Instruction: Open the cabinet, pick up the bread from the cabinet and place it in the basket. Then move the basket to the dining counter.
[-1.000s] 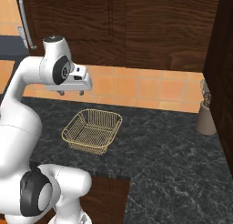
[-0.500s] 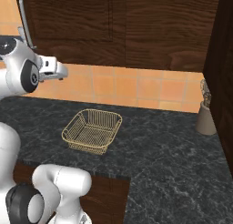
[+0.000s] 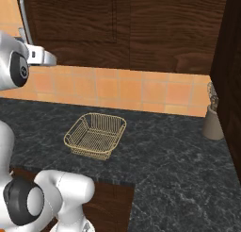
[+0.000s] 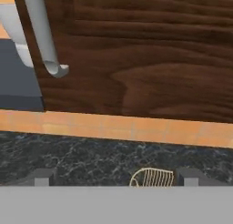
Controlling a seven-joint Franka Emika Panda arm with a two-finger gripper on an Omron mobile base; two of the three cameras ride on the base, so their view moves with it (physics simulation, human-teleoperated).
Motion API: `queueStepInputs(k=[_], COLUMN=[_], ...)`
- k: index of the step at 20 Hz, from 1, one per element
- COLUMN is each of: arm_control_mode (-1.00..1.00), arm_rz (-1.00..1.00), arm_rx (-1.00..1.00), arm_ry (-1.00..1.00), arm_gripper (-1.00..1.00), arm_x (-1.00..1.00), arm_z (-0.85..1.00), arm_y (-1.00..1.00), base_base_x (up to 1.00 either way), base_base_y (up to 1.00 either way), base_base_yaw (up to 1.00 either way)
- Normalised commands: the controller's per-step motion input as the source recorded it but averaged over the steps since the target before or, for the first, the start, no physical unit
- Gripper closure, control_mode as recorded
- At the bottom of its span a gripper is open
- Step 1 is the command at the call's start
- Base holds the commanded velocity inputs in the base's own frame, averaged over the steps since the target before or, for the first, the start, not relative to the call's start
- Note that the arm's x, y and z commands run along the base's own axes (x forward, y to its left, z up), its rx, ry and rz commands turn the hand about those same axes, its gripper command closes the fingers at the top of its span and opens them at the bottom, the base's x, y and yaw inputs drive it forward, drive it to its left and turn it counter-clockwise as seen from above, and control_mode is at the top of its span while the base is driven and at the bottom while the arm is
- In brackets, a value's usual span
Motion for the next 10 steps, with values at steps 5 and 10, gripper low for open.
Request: queueStepInputs(k=[5,10], arm_control_mode=[-1.0,-1.0], arm_rz=[0.0,0.0], arm_rx=[0.19,0.03], arm_ry=[0.0,-0.13], arm_gripper=[-1.0,-1.0], arm_x=[0.35,0.22], arm_z=[0.62,0.25], arm_y=[0.44,0.54], base_base_x=[0.0,0.0], base_base_y=[0.0,0.0], base_base_yaw=[0.0,0.0])
